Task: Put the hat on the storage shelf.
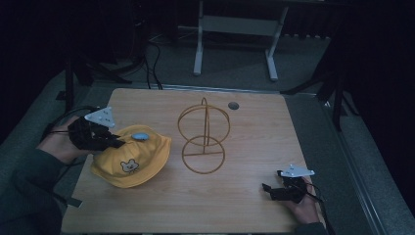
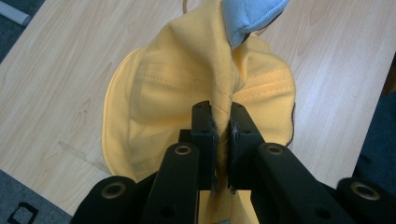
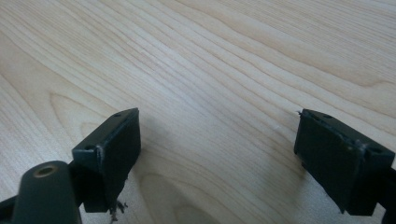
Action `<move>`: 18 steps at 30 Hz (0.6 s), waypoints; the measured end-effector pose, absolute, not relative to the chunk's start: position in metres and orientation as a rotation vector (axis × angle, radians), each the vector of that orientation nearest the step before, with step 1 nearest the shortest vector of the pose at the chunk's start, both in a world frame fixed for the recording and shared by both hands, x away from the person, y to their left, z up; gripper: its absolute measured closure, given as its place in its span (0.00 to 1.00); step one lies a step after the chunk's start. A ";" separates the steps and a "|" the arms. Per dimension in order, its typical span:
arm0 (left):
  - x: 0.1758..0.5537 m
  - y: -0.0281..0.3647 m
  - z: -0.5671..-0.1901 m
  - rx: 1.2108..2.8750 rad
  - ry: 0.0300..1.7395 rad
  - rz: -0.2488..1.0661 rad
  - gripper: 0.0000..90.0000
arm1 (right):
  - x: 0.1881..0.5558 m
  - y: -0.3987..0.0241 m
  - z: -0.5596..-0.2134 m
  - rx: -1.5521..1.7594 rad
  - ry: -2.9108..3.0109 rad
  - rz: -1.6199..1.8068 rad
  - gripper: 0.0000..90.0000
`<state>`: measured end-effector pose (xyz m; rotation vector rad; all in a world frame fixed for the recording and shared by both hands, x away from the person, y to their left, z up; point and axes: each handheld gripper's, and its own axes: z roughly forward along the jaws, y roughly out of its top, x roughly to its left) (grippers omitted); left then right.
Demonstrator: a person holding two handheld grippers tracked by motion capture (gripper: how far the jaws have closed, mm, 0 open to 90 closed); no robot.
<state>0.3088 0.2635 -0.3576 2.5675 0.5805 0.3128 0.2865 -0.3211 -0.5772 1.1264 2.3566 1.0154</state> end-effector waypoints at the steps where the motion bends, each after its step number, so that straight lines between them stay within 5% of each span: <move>1: 0.309 0.263 -0.357 2.567 0.583 0.312 0.93 | 0.286 -0.321 -0.577 1.126 2.357 1.015 0.16; 18: 0.314 0.262 -0.342 2.549 0.566 0.335 0.93 | 0.286 -0.321 -0.577 1.123 2.359 1.016 0.16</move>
